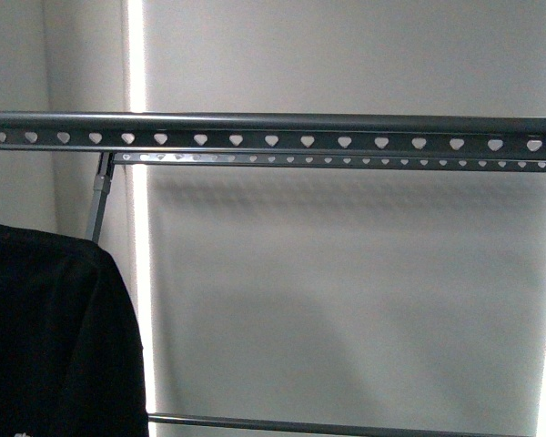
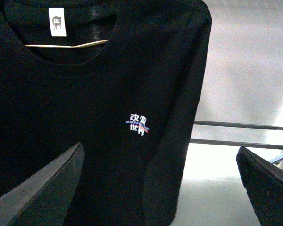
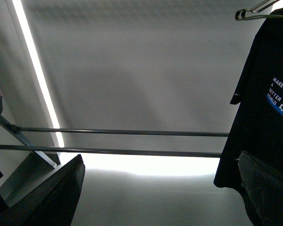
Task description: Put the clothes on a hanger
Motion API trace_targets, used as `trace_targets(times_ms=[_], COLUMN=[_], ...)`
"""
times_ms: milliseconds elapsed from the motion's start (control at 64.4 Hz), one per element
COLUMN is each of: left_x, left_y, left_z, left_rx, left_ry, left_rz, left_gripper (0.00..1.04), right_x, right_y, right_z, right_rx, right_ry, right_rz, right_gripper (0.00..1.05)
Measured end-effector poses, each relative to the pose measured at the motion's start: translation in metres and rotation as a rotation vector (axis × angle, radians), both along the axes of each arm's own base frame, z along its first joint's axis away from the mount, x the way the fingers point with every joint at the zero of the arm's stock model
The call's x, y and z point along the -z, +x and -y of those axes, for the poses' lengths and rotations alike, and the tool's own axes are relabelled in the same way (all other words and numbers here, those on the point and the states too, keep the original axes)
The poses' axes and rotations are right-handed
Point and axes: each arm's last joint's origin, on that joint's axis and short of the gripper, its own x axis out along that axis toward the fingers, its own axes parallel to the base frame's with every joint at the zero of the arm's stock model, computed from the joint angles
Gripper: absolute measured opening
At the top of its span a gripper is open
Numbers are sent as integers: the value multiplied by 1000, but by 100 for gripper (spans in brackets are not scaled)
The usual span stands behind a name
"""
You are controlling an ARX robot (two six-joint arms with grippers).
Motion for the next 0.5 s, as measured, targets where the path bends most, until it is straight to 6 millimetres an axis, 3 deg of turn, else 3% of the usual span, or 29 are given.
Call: trace_targets(times_ms=[342,497], left_x=[0,3], left_y=[0,4], left_z=[0,4], left_rx=[0,244], left_ry=[0,-218], left_rz=[0,-198], left_gripper=[98,98], right_x=[0,0], right_y=[0,0], right_z=[0,0], right_rx=[0,-2], right_ry=[0,0], right_rz=[0,0], right_gripper=[97,97])
